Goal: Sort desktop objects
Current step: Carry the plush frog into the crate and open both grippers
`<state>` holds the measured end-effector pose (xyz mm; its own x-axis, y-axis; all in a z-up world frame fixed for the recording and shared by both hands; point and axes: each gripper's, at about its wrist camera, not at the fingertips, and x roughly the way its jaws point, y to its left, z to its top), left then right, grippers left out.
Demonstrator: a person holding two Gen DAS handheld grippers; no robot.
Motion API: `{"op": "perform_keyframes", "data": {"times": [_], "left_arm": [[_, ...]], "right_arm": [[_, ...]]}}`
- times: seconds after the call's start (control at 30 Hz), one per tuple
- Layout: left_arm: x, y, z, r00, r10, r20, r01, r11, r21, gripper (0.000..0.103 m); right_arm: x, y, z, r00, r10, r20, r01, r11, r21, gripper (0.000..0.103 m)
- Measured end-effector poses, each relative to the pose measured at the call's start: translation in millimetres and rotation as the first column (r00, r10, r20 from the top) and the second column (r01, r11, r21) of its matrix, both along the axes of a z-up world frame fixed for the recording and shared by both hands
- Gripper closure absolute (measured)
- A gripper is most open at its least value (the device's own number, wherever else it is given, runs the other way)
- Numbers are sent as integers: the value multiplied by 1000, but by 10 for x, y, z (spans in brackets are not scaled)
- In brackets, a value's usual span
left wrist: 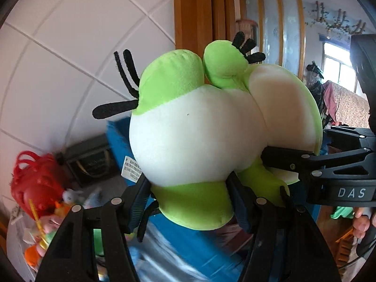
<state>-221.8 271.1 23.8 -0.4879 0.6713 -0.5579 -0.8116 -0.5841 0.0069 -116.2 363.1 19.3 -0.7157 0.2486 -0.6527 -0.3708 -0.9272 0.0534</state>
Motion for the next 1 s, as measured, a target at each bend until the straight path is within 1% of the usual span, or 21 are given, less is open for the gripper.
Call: {"op": "perform_keyframes", "data": {"times": [0.03, 0.07, 0.17, 0.23, 0.33, 0.43, 0.5, 0.6, 0.63, 0.73, 0.87, 1.0], "left_arm": [[-17, 198, -23, 999, 4, 37, -3, 1000, -23, 41], [12, 323, -33, 998, 6, 57, -4, 999, -40, 41], [20, 690, -127, 995, 16, 102, -6, 994, -105, 40], [118, 842, -156, 993, 28, 118, -12, 991, -137, 40], [173, 1029, -235, 989, 46, 138, -21, 984, -178, 40], [240, 1172, -272, 985, 57, 160, -22, 977, -210, 40], [338, 1240, -311, 982, 67, 175, -28, 976, -218, 40], [313, 1293, -385, 975, 80, 205, -31, 973, -231, 39], [270, 1285, -445, 976, 76, 205, -27, 972, -233, 39], [392, 1304, -410, 981, 84, 173, -41, 969, -243, 39], [456, 1206, -350, 985, 89, 146, -54, 973, -226, 39], [516, 1069, -304, 990, 104, 96, -83, 976, -203, 39]], "right_arm": [[-7, 183, -27, 1000, 10, 23, -9, 1000, -17, 36], [-2, 327, -65, 999, 16, 40, -15, 999, -33, 36], [-18, 727, -208, 995, 42, 94, -34, 996, -79, 36], [19, 979, -340, 992, 55, 117, -42, 993, -114, 36], [39, 1212, -485, 989, 70, 133, -50, 987, -154, 36], [36, 1420, -533, 987, 69, 142, -44, 984, -175, 34], [42, 1453, -597, 987, 62, 149, -35, 983, -180, 31], [19, 1543, -664, 984, 57, 167, -25, 982, -189, 29], [10, 1564, -690, 983, 54, 173, -21, 982, -187, 28], [-20, 1595, -754, 981, 29, 192, 0, 989, -147, 27], [-22, 1585, -754, 983, 7, 185, 11, 995, -95, 27], [30, 1505, -720, 984, -5, 180, 11, 999, -31, 26]]}}
